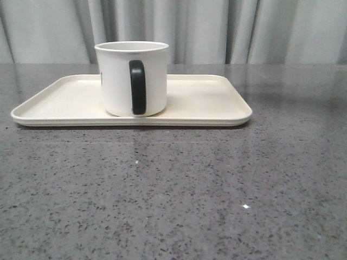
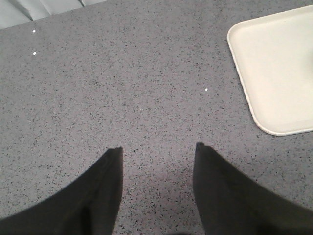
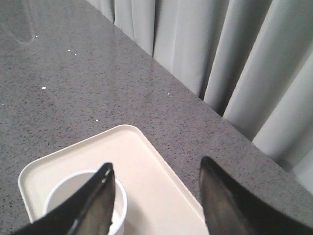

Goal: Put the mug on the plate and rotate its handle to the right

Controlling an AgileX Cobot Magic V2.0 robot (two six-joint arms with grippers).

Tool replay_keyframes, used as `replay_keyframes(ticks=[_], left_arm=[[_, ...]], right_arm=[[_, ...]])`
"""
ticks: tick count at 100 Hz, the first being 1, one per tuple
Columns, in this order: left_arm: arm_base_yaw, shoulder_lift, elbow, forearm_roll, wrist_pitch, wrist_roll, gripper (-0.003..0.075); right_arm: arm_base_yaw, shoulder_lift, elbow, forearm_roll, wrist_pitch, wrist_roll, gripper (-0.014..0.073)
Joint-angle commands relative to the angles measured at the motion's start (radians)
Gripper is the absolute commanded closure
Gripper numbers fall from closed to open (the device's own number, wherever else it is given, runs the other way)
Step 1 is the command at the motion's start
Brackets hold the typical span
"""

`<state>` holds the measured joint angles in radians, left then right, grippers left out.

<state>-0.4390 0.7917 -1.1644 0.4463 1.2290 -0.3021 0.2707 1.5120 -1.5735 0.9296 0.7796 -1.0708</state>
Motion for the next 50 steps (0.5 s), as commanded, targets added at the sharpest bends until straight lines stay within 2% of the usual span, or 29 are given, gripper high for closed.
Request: replay_keyframes(ticks=[1,19,26,33,45,48,50], left_arm=[[-0.005,-0.004,-0.024,0.026,-0.042,-0.012,0.0384],[-0.005,-0.004,-0.024,0.026,-0.029,-0.012,0.0392],[-0.005,-0.004,-0.022,0.024,-0.025,-0.012,0.0431],[-0.005,-0.003,-0.020,0.026,-0.021,-0.012,0.0507],[-0.005,-0.003,-0.020,0.026,-0.021,-0.012,0.0705],[-0.005,-0.003,-0.020,0.026,-0.021,-0.012,0.0743],[-0.005,-0.003,-0.020,0.026,-0.021,-0.012,0.0737]], right_arm=[[0.011,-0.005,-0.058,0.018,-0.020,0.026,0.0193],[0.047,0.044,-0.094,-0.020,-0.005,0.035,0.0193],[0.062,0.052,-0.095,-0.022,-0.011,0.035,0.0193],[0.072,0.060,-0.095,-0.023,-0.011,0.035,0.0193],[0.077,0.075,-0.095,-0.029,-0.008,0.036,0.0193],[0.077,0.079,-0.095,-0.029,-0.008,0.036,0.0193],[0.077,0.081,-0.095,-0.029,-0.008,0.036,0.0193]])
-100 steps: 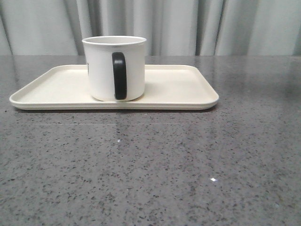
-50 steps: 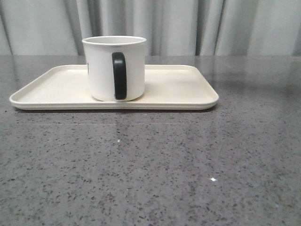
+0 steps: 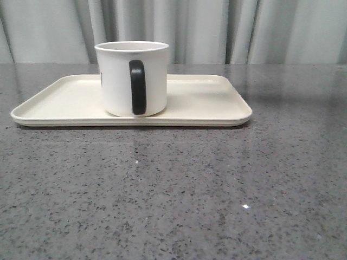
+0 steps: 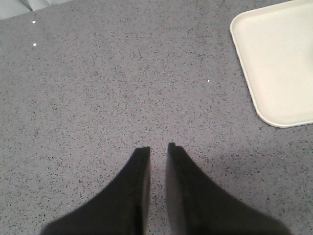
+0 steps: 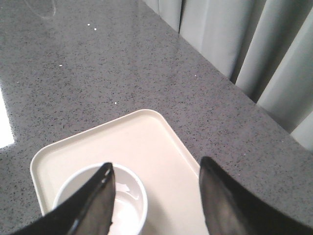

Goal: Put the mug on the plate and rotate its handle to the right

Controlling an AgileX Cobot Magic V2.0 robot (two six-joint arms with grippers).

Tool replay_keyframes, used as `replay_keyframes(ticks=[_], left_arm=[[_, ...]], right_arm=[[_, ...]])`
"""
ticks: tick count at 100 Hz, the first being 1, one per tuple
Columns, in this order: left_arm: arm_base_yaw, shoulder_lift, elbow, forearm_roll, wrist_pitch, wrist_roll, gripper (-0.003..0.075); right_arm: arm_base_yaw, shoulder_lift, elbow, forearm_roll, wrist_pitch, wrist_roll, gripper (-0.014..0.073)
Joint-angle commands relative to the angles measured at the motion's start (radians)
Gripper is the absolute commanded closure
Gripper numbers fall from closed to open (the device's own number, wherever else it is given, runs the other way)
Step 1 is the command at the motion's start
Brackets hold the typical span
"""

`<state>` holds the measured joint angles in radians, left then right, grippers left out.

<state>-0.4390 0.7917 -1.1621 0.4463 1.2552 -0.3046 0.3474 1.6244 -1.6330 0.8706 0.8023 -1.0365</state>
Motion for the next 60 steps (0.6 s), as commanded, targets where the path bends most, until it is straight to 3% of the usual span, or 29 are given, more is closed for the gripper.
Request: replay_keyframes(ticks=[1,60], left_arm=[[-0.005,-0.003,-0.022,0.026,-0.047,-0.009,0.0737],[-0.005,-0.003,-0.022,0.026,-0.047,-0.009,0.0740]], right_arm=[[0.001,-0.029,-0.035,0.028,-0.029,0.001,0.0193],[0.043,0.093,-0.035,-0.031,0.041,0.049,0.0193]])
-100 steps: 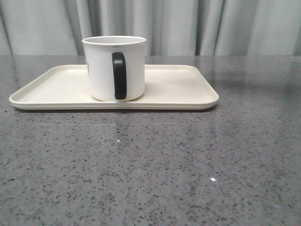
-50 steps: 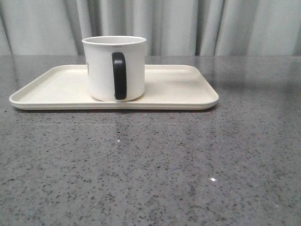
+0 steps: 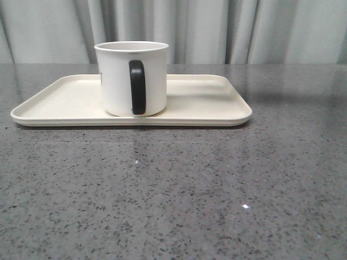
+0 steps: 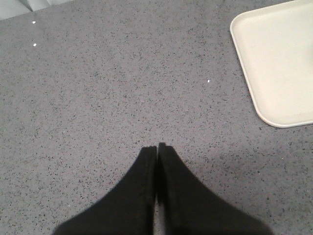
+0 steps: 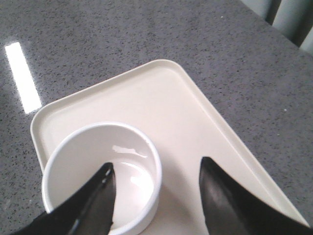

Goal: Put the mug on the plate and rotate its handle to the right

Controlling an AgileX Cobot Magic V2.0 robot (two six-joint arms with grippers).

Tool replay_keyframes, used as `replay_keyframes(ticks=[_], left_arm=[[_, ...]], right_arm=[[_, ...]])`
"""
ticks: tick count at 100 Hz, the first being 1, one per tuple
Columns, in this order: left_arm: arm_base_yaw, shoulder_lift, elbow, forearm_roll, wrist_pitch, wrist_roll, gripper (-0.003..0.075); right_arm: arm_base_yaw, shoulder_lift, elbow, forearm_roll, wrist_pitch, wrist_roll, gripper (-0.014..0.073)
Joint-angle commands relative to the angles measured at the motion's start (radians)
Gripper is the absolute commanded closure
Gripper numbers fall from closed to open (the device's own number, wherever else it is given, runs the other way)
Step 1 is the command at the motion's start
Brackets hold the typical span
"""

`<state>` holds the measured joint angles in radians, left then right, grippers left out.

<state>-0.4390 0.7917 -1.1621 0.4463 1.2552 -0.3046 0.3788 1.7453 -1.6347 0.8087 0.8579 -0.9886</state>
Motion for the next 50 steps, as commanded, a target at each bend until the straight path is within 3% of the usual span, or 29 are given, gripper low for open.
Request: replay_keyframes(ticks=[1,50], left_arm=[[-0.005,-0.003,-0.022,0.026,-0.047,-0.009,0.0740],[-0.005,-0.003,-0.022,0.017,-0.023,-0.009,0.0740]], right_arm=[[0.013,-0.025,-0.033,0.031,-0.013,0.001,0.0193],[0.046,0.043,-0.033,-0.013,-0.039,0.030,0.0193]])
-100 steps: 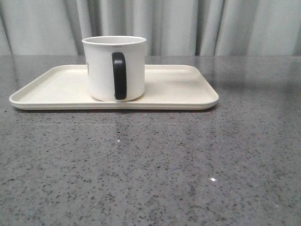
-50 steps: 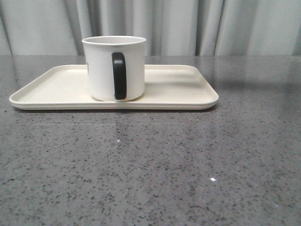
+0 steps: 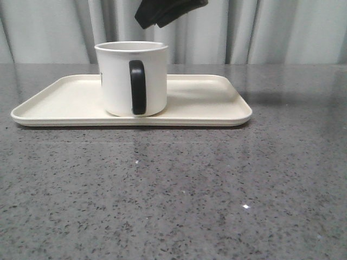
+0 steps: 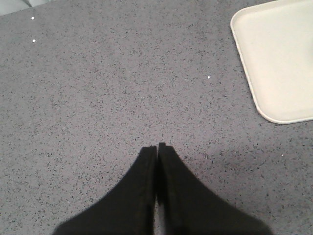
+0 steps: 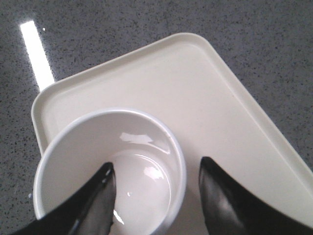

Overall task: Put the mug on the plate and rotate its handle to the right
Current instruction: 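Lower the right gripper into the mug and grip its rim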

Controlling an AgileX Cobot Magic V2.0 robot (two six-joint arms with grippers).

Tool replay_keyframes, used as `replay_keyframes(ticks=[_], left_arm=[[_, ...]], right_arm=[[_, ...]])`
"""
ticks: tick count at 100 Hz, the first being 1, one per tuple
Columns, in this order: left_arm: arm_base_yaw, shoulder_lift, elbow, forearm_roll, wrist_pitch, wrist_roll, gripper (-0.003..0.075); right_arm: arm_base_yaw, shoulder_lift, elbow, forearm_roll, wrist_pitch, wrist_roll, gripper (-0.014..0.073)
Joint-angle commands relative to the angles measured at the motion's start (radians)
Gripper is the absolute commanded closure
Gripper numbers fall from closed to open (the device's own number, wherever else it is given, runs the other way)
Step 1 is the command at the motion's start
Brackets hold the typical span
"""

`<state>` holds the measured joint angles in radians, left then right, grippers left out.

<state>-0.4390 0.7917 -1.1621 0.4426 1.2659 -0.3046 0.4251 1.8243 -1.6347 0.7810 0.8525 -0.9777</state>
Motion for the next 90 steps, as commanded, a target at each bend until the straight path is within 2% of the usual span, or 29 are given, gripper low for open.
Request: replay_keyframes(ticks=[1,90], left_arm=[[-0.005,-0.003,-0.022,0.021,-0.033,-0.009,0.0740],[-0.005,-0.003,-0.022,0.021,-0.033,-0.009,0.0740]], right_arm=[[-0.001,-0.035,-0.033,0.013,-0.034,0.019,0.0193],[-0.001,0.018,-0.033,0.000,-0.047,0.027,0.0193]])
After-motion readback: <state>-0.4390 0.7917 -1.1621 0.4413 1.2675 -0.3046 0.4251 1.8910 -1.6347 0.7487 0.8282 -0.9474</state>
